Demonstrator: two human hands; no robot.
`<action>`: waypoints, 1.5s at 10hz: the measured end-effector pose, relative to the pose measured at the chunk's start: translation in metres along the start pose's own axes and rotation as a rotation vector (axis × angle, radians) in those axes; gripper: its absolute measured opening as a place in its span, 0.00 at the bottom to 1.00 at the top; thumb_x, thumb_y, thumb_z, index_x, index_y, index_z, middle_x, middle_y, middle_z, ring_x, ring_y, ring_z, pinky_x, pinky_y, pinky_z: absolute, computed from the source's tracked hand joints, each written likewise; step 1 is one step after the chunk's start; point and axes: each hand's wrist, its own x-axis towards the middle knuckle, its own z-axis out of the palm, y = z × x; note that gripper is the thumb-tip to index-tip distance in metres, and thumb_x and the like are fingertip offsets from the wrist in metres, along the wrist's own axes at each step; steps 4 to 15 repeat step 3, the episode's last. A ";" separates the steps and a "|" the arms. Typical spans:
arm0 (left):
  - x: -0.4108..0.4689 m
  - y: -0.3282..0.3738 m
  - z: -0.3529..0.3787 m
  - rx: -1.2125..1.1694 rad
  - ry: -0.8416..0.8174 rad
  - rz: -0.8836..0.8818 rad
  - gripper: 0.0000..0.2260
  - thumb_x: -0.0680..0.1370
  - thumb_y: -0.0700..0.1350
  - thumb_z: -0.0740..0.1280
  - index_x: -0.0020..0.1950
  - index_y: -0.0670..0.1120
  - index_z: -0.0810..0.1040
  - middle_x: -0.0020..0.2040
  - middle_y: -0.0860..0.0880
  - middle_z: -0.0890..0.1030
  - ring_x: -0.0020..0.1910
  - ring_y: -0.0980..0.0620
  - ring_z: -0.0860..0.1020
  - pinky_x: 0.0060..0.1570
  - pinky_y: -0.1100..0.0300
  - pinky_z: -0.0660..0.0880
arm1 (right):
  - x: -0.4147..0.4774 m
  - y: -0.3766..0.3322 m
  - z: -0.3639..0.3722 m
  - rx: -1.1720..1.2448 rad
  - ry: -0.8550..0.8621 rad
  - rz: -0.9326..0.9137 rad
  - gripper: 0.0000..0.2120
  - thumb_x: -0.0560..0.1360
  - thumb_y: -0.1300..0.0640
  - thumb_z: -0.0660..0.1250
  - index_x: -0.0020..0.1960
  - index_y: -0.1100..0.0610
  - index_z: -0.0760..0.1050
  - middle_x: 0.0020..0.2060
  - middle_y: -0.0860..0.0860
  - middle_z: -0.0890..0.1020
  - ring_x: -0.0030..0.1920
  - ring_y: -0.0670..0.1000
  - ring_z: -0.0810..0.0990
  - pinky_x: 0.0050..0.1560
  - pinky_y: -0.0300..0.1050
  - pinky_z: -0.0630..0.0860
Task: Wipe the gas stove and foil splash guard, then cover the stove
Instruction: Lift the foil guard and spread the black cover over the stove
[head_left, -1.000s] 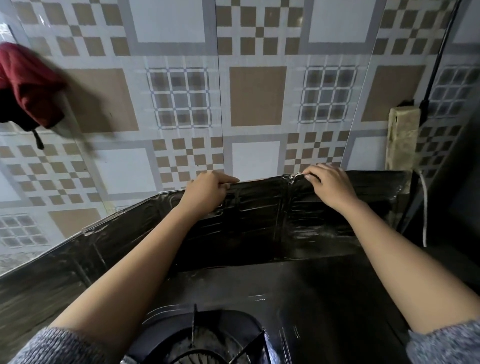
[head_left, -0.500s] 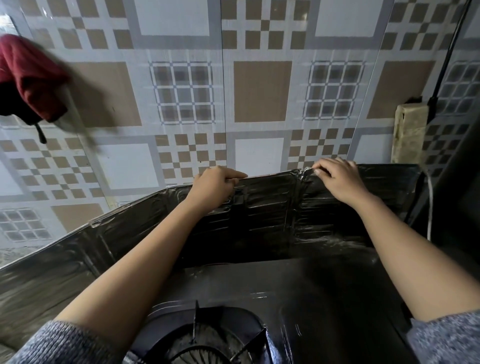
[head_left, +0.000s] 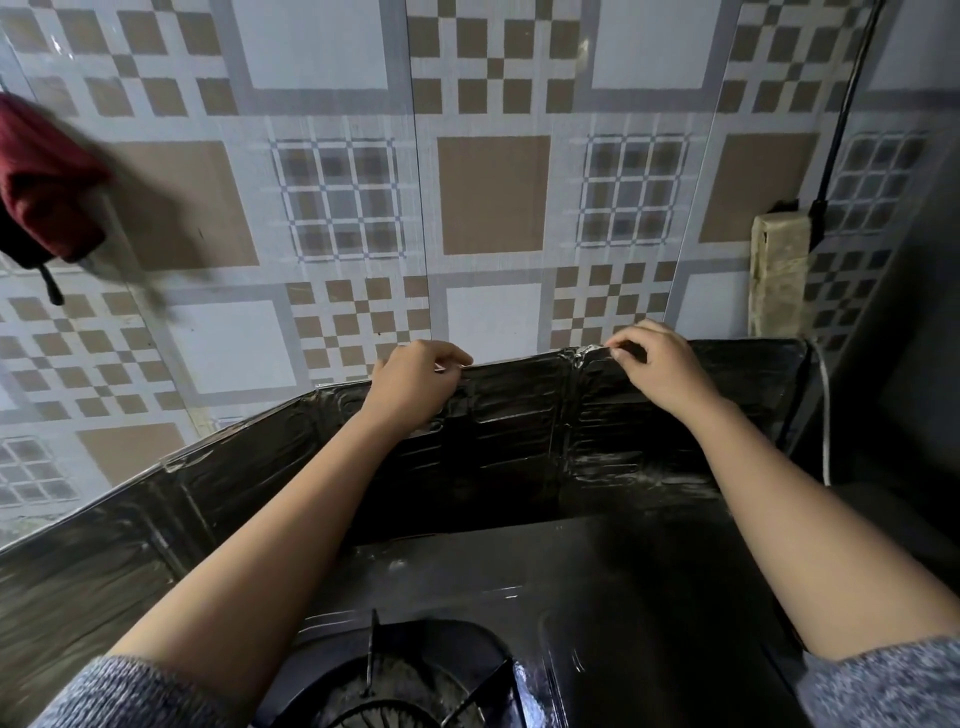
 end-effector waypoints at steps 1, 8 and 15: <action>-0.003 0.003 -0.002 -0.020 -0.008 0.009 0.10 0.78 0.44 0.61 0.54 0.51 0.81 0.55 0.51 0.82 0.55 0.53 0.78 0.55 0.55 0.75 | -0.006 -0.003 -0.006 0.016 -0.028 0.026 0.09 0.76 0.61 0.63 0.54 0.55 0.78 0.54 0.51 0.78 0.56 0.52 0.75 0.57 0.45 0.70; -0.013 0.022 -0.008 0.036 0.000 0.070 0.17 0.77 0.47 0.63 0.65 0.46 0.74 0.64 0.49 0.77 0.64 0.49 0.73 0.62 0.55 0.69 | -0.018 -0.015 -0.032 0.006 -0.090 0.138 0.15 0.76 0.60 0.64 0.62 0.53 0.72 0.61 0.51 0.77 0.62 0.52 0.74 0.62 0.50 0.72; -0.013 0.022 -0.008 0.036 0.000 0.070 0.17 0.77 0.47 0.63 0.65 0.46 0.74 0.64 0.49 0.77 0.64 0.49 0.73 0.62 0.55 0.69 | -0.018 -0.015 -0.032 0.006 -0.090 0.138 0.15 0.76 0.60 0.64 0.62 0.53 0.72 0.61 0.51 0.77 0.62 0.52 0.74 0.62 0.50 0.72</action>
